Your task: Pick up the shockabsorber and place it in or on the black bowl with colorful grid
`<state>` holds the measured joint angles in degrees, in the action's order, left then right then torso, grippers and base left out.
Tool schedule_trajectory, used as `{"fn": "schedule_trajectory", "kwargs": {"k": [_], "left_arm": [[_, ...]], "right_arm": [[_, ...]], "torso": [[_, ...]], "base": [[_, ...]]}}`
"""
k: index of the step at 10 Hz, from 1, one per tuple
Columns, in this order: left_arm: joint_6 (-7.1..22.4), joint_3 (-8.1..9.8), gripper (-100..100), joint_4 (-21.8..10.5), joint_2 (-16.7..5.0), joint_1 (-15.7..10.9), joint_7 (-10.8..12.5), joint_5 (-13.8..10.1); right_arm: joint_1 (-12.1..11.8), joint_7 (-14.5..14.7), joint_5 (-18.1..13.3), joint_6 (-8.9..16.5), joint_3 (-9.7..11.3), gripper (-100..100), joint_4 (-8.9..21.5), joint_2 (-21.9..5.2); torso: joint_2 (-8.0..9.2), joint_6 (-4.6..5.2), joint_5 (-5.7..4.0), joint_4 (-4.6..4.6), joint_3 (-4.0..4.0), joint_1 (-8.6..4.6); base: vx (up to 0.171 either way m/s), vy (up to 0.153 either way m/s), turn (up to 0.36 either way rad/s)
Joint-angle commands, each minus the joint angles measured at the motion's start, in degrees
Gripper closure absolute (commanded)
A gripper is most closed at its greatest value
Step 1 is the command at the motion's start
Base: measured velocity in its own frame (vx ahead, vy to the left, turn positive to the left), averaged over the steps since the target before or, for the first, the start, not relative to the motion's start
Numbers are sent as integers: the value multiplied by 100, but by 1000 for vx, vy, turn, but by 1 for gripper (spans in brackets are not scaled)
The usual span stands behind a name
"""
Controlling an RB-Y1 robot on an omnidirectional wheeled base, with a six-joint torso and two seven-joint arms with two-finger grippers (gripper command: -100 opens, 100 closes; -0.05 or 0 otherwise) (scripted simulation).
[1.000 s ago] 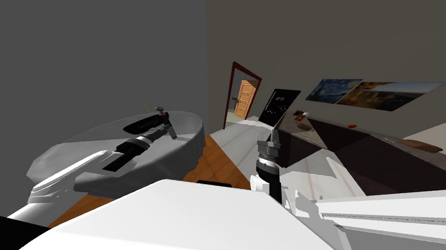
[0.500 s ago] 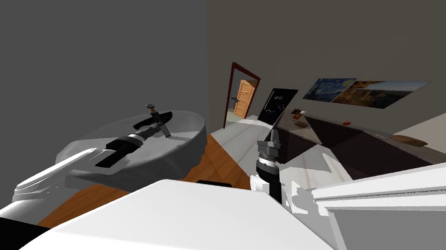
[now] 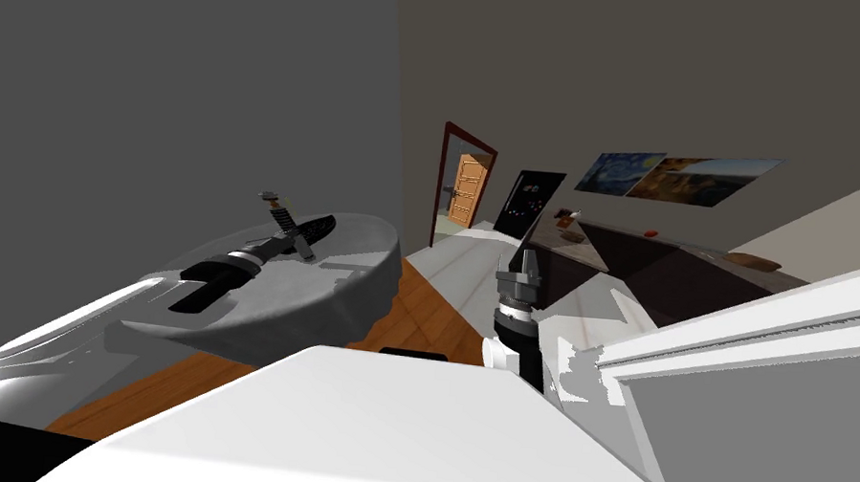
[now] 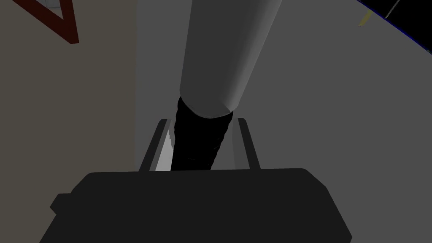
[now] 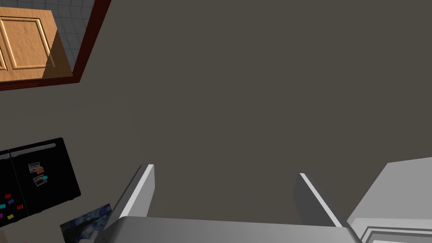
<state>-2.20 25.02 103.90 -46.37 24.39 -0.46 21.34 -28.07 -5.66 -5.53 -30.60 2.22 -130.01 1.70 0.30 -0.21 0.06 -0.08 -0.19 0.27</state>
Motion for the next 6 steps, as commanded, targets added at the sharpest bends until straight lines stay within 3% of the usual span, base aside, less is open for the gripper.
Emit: {"fn": "schedule_trajectory", "kwargs": {"k": [1,6], "left_arm": [[43,117,100,-210,-80,-83,27,-33],[556,626,100,-941,-492,-387,208,-210]], "right_arm": [[0,0,0,0,0,0,0,0],[1,0,0,0,0,0,0,0]], "torso": [[0,0,0,0,0,0],[15,5,-7,-6,-9,-6]], "base": [[-55,38,-39],[-89,61,-142]]}}
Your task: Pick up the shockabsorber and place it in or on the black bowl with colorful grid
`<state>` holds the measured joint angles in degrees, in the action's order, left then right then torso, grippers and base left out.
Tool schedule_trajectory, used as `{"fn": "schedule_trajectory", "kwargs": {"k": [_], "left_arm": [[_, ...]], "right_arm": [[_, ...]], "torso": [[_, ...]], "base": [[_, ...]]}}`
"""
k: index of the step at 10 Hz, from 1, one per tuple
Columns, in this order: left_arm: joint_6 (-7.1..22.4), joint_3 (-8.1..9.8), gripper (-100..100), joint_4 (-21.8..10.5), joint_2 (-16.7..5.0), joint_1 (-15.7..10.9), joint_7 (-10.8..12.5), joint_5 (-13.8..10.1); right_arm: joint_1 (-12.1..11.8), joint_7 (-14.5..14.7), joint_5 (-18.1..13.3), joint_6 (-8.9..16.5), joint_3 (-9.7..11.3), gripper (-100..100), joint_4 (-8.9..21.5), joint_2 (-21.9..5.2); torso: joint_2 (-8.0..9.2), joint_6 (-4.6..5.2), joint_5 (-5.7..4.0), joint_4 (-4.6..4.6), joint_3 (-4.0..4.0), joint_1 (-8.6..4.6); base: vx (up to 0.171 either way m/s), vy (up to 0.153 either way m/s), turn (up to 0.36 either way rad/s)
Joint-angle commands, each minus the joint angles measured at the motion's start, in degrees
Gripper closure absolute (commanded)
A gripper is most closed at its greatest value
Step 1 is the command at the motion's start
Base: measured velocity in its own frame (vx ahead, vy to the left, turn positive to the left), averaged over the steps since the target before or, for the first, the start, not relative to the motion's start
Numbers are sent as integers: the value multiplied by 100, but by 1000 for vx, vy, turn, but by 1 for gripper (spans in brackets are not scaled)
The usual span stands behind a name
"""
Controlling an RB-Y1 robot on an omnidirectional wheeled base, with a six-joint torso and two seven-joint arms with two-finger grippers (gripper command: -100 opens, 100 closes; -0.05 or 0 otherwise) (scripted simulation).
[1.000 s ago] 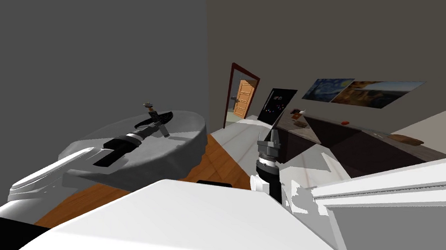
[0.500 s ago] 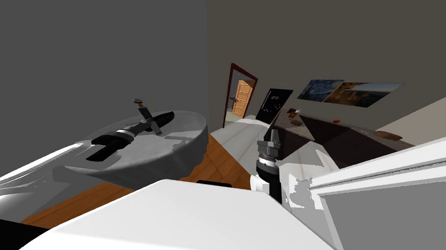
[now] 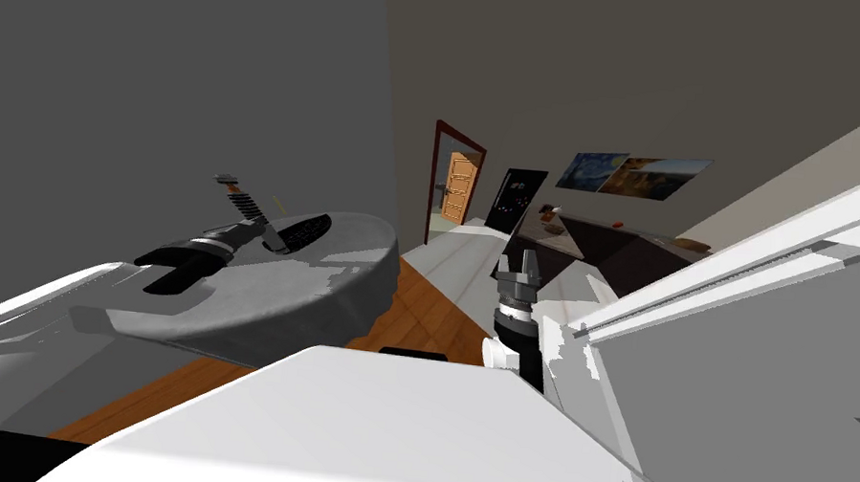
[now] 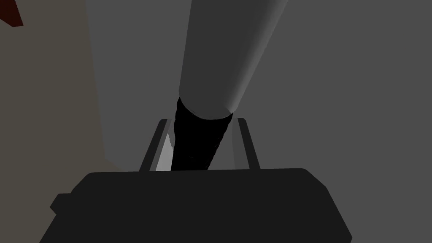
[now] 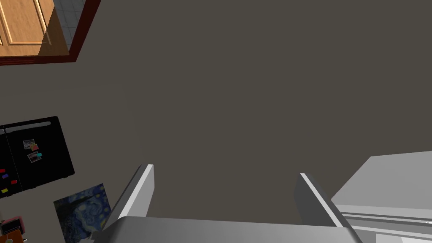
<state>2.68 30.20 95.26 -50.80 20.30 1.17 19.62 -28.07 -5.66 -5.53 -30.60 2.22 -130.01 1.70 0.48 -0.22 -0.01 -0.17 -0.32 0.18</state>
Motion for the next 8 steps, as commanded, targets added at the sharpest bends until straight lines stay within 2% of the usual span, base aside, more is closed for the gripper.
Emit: {"fn": "schedule_trajectory", "kwargs": {"k": [1,3,4,8], "left_arm": [[187,193,100,-244,-131,-53,80,-72],[435,339,100,-582,-288,-208,143,-139],[435,339,100,-582,-288,-208,143,-139],[911,523,100,-1209,-558,-509,233,-256]], "right_arm": [[0,0,0,0,0,0,0,0],[0,0,0,0,0,0,0,0],[0,0,0,0,0,0,0,0],[-1,0,0,0,0,0,0,0]], "torso": [[0,0,0,0,0,0],[-15,4,0,1,8,-2],[-22,6,3,3,11,2],[-64,32,1,12,36,-6]], "base": [[-76,41,-159],[-55,39,-202],[-26,29,-55],[0,23,-195]]}}
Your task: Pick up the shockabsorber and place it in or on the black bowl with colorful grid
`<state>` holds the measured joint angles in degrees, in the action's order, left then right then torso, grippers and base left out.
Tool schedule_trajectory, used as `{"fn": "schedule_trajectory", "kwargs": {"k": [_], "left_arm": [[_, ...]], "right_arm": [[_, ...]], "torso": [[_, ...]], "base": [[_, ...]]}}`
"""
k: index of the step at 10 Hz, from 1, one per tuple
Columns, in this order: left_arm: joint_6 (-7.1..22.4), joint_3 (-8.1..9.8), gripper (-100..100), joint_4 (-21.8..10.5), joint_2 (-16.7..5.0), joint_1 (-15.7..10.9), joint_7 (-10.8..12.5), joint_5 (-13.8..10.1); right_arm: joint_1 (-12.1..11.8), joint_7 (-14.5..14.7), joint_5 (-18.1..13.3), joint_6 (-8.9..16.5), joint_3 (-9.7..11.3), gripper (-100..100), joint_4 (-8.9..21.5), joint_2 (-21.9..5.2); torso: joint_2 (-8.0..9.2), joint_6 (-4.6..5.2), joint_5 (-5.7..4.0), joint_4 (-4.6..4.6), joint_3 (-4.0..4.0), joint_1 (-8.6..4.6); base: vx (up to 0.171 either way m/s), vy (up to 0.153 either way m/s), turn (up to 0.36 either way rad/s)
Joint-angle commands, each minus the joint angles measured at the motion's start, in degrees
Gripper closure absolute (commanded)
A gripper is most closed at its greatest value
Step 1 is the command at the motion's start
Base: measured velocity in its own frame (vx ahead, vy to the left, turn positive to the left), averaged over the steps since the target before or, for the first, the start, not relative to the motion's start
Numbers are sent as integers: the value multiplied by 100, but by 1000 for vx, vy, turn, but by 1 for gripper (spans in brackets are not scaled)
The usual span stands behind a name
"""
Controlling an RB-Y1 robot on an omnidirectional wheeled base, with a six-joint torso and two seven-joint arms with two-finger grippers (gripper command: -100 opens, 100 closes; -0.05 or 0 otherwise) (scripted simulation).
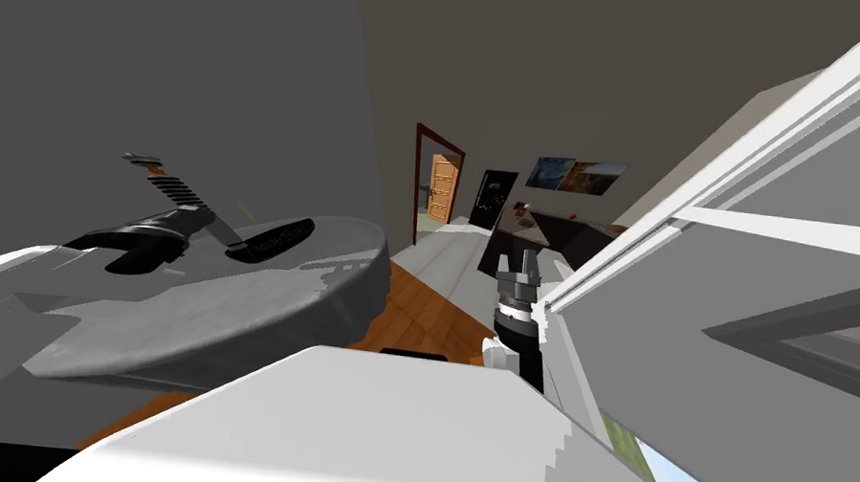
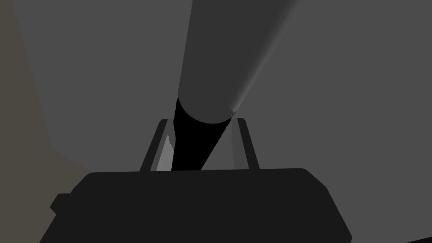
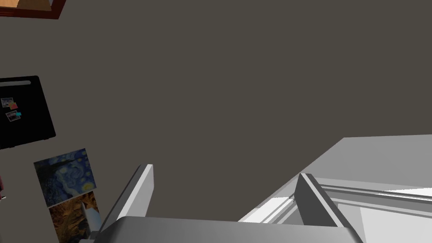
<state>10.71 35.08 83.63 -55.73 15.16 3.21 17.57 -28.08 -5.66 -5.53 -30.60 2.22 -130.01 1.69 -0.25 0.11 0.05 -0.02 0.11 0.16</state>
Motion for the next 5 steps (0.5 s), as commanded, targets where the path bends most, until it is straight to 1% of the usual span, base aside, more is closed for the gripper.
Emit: {"fn": "schedule_trajectory", "kwargs": {"k": [1,5], "left_arm": [[214,63,100,-182,-122,-62,46,-77],[569,153,100,-619,-326,-286,91,-169]], "right_arm": [[0,0,0,0,0,0,0,0],[-1,0,0,0,0,0,0,0]], "torso": [[0,0,0,0,0,0],[-18,4,-4,2,9,-5]], "base": [[34,28,-220],[50,28,-196]]}}
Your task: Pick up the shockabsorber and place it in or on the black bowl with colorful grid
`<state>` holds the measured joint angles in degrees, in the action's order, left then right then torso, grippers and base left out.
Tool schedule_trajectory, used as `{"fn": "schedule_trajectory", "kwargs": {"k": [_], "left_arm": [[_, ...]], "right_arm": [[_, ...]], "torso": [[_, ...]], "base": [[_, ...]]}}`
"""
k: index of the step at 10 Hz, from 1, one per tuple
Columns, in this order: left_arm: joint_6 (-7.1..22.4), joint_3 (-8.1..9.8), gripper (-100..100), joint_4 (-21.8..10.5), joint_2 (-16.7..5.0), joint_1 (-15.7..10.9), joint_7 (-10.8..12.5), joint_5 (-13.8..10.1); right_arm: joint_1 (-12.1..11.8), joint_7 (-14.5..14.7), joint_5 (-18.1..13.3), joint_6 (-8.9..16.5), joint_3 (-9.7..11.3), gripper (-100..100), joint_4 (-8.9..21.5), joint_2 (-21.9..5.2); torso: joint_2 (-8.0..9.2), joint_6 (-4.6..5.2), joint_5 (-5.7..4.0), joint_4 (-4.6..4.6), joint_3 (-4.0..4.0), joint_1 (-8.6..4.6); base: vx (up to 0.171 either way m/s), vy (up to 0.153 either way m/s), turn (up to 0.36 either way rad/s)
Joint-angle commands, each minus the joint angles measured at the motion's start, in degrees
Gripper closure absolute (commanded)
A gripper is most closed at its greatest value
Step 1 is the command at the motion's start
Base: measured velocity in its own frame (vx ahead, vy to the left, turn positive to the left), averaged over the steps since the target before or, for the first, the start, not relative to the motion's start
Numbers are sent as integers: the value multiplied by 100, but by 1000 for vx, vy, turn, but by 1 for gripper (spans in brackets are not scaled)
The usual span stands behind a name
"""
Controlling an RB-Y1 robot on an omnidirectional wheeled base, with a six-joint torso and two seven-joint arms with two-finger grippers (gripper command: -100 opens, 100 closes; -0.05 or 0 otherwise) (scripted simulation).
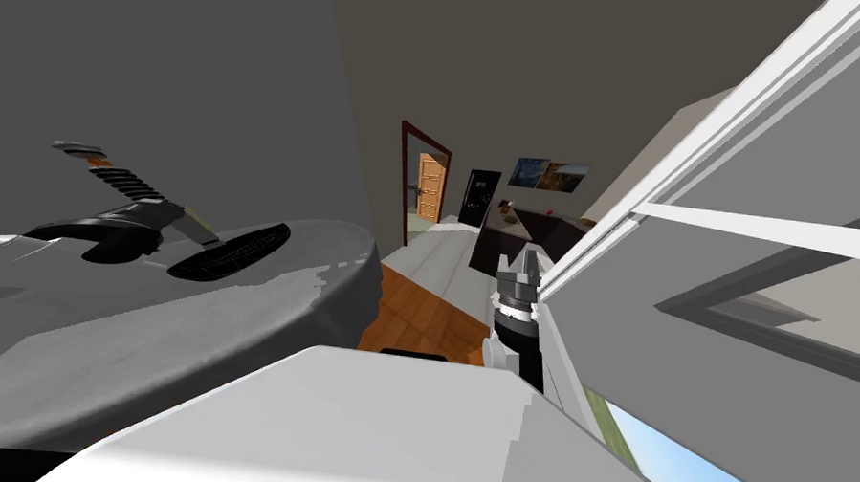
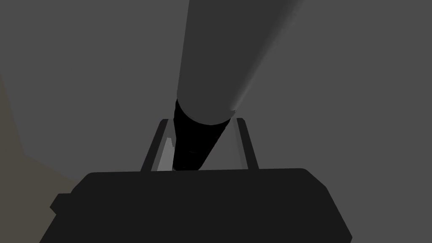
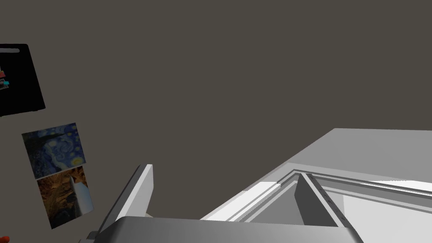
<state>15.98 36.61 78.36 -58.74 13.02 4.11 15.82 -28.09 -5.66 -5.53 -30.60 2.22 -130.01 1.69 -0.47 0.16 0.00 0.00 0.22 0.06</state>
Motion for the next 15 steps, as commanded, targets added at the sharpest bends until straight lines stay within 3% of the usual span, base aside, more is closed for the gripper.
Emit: {"fn": "schedule_trajectory", "kwargs": {"k": [1,5,6,7,11,12,13,15], "left_arm": [[115,17,100,-172,-71,-115,8,-13],[443,41,100,-443,-285,-271,22,-79],[407,30,100,-382,-235,-264,19,-59],[423,27,-100,-390,-246,-276,21,-62],[421,26,-100,-388,-245,-276,21,-62],[421,26,0,-388,-245,-276,21,-62],[537,1,-100,-403,-426,-240,27,-219],[710,-35,-100,-425,-697,-187,35,-454]], "right_arm": [[0,0,0,0,0,0,0,0],[0,0,0,0,0,0,0,0],[0,0,0,0,0,0,0,0],[0,0,0,0,0,0,0,0],[0,0,0,0,0,0,0,0],[0,0,0,0,0,0,0,0],[0,0,0,0,0,0,0,0],[0,0,0,0,0,0,0,0]], "torso": [[0,0,0,0,0,0],[11,-3,-6,-3,-7,-6],[11,-1,-10,-3,-7,-10],[19,-13,-9,-5,-12,-17],[34,-14,-12,-9,-21,-26],[34,-14,-12,-9,-21,-26],[34,-14,-12,-9,-21,-26],[47,-14,-13,-12,-28,-23]], "base": [[56,17,-132],[41,33,-160],[14,18,-50],[0,0,0],[0,0,0],[0,0,0],[-26,0,-60],[-45,14,-60]]}}
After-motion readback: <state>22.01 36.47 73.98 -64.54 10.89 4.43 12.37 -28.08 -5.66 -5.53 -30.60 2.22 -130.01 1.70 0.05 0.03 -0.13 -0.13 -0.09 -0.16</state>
